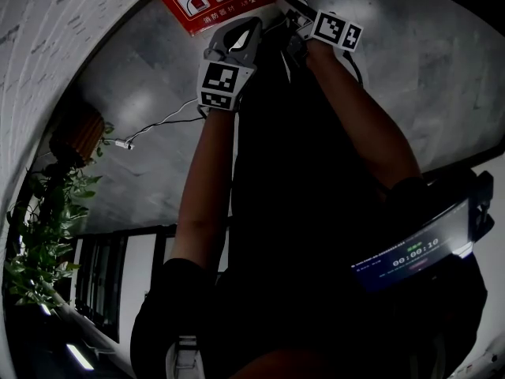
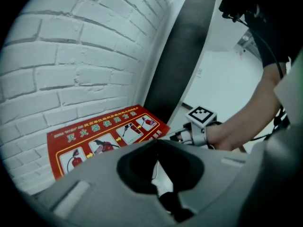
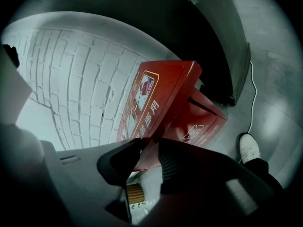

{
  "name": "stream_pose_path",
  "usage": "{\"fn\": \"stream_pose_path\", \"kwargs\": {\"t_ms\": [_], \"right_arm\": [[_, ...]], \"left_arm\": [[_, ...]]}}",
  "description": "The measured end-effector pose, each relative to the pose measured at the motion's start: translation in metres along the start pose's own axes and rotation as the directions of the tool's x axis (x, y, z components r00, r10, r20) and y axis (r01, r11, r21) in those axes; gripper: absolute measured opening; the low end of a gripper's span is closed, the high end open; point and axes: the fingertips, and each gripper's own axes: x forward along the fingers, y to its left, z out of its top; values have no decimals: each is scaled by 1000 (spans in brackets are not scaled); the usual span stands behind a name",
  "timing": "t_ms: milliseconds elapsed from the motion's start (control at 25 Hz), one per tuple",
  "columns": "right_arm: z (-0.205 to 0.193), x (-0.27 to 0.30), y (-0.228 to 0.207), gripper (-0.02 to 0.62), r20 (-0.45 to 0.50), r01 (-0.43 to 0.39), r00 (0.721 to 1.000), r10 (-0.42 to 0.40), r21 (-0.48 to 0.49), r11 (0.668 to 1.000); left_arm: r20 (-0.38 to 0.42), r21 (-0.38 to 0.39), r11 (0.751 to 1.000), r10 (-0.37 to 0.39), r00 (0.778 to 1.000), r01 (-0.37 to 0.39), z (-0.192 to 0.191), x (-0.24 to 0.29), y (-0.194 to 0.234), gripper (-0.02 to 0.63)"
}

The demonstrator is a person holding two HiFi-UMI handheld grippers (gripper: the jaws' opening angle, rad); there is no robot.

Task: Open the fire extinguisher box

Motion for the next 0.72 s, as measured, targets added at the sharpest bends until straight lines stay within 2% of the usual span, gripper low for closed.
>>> {"fn": "stream_pose_path", "kwargs": {"t_ms": [240, 720], "right_arm": [[6, -16, 30, 114, 11, -44, 999, 44, -11, 999], [42, -35, 119, 107, 80, -150, 984, 156, -76, 986]], "left_arm": [[10, 2, 1000, 19, 1000, -19, 7, -11, 3, 0], [73, 33, 999, 41, 997, -44, 57, -41, 6, 0]]}}
